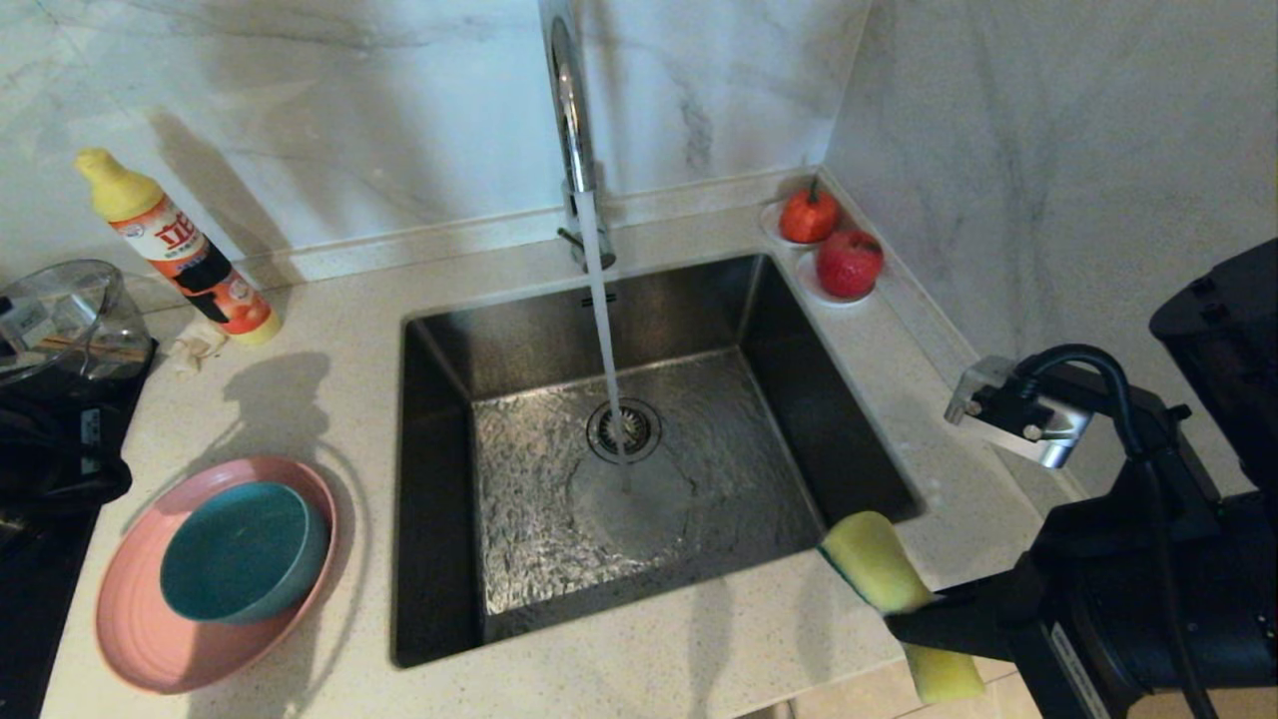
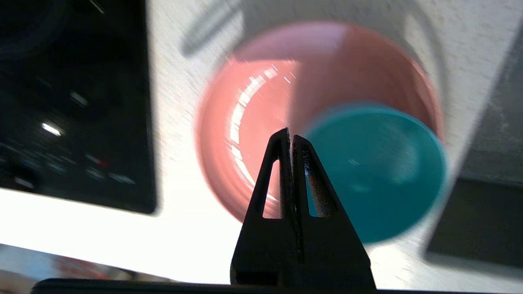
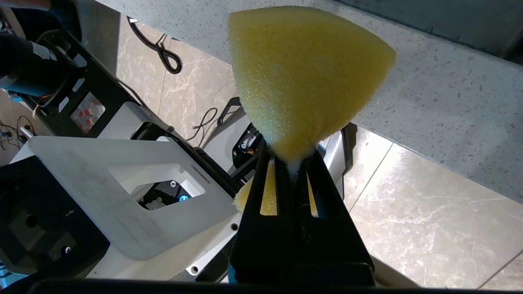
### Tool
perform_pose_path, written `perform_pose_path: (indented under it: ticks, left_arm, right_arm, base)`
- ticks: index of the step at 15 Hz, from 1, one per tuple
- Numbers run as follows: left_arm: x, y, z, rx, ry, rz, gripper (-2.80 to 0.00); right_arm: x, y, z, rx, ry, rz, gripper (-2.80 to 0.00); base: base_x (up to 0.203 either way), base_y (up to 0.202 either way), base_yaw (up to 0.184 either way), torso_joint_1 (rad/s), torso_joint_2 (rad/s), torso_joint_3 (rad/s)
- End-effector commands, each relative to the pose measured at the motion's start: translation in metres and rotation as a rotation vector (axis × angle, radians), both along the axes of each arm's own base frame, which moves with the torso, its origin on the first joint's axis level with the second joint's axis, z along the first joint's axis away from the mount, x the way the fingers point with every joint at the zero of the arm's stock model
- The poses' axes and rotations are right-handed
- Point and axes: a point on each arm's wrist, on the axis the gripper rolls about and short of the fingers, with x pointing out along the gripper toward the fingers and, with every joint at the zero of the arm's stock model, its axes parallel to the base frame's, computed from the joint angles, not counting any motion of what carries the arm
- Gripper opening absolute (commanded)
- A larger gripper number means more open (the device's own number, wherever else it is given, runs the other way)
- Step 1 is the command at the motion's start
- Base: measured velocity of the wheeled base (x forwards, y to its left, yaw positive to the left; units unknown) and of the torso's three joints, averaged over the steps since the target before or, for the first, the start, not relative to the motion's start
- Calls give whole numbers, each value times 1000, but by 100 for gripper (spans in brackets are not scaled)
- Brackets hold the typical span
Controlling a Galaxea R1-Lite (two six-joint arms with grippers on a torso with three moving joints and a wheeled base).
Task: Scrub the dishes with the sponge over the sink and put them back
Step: Pick up a bowl and the sponge
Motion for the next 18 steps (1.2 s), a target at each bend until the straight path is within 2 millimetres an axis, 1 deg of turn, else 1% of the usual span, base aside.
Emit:
perform_pose_path:
  ticks: [1, 2, 4, 8, 10, 13, 18]
  left_arm:
    - [-4, 0, -2, -47, 16, 5, -280]
    - [-4, 0, -5, -81, 26, 1, 0]
    - [-3, 0, -8, -139, 34, 15, 0]
    - [4, 6, -18, -160, 70, 53, 0]
    - [9, 16, -26, -185, 96, 102, 0]
    - [15, 18, -42, -217, 140, 120, 0]
    - [21, 18, -48, -253, 153, 148, 0]
  right_arm:
    - [0, 0, -1, -3, 6, -1, -280]
    - [0, 1, -1, -4, 7, -1, -280]
    - [0, 0, 0, 0, 4, -1, -280]
    - [-1, -1, -1, -3, 6, -1, -280]
    - [0, 0, -3, -6, 11, -1, -280]
    - [1, 1, -4, -11, 15, -2, -280]
    - [1, 1, -4, -10, 16, -1, -280]
  base:
    - [0, 0, 0, 0, 0, 0]
    - [0, 0, 0, 0, 0, 0]
    - [0, 0, 0, 0, 0, 0]
    - [0, 0, 0, 0, 0, 0]
    - [0, 0, 0, 0, 0, 0]
    - [0, 0, 0, 0, 0, 0]
    - [0, 0, 0, 0, 0, 0]
